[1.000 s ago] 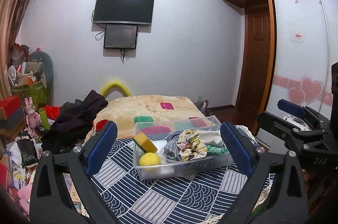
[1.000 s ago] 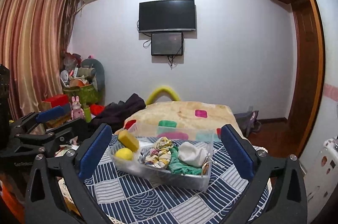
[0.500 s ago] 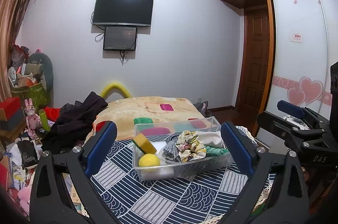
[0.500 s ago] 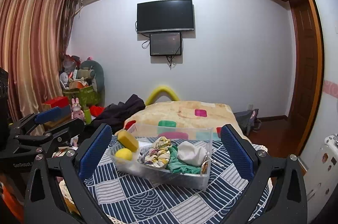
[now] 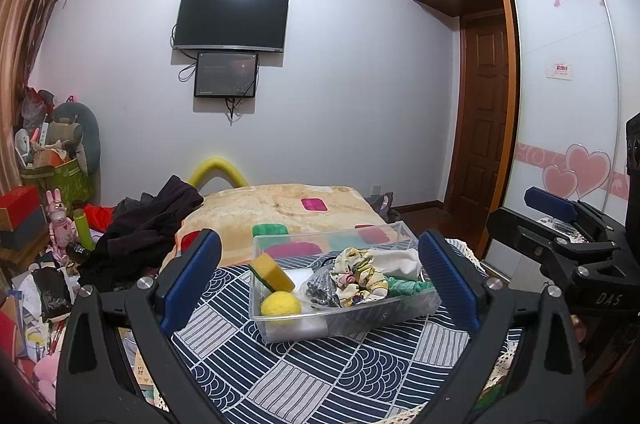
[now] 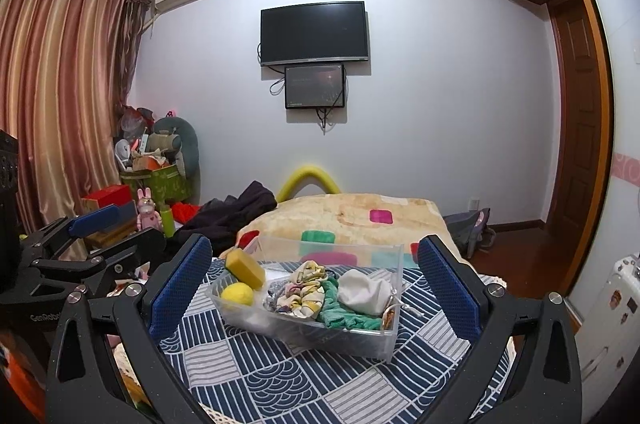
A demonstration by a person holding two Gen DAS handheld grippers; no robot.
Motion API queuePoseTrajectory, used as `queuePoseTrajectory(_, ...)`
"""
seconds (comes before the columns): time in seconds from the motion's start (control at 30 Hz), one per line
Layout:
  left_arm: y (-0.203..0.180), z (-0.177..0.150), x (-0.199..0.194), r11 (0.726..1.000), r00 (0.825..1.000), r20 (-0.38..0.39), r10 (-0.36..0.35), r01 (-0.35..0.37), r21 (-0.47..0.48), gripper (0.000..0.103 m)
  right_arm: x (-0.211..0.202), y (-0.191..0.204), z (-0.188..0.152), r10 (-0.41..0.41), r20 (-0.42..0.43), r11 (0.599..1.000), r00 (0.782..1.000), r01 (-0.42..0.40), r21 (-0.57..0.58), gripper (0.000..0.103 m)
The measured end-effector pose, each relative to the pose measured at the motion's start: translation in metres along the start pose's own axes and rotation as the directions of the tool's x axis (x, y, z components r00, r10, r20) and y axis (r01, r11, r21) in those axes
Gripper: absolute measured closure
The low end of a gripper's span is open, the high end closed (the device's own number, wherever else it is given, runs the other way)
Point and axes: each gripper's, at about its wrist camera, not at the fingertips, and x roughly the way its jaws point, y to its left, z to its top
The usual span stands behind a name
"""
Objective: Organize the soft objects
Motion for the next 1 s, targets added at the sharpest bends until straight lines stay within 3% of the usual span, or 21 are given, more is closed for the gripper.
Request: queuePoseTrajectory(1.0,-0.0032,-0.0026,-0.0002,1.0,1.0,-0.009,-0.015,0.015,0.001,0.003,-0.0021,0.0012,0.0016,-0.002,0.001,1.0,1.0,0.002,0.0,0.0)
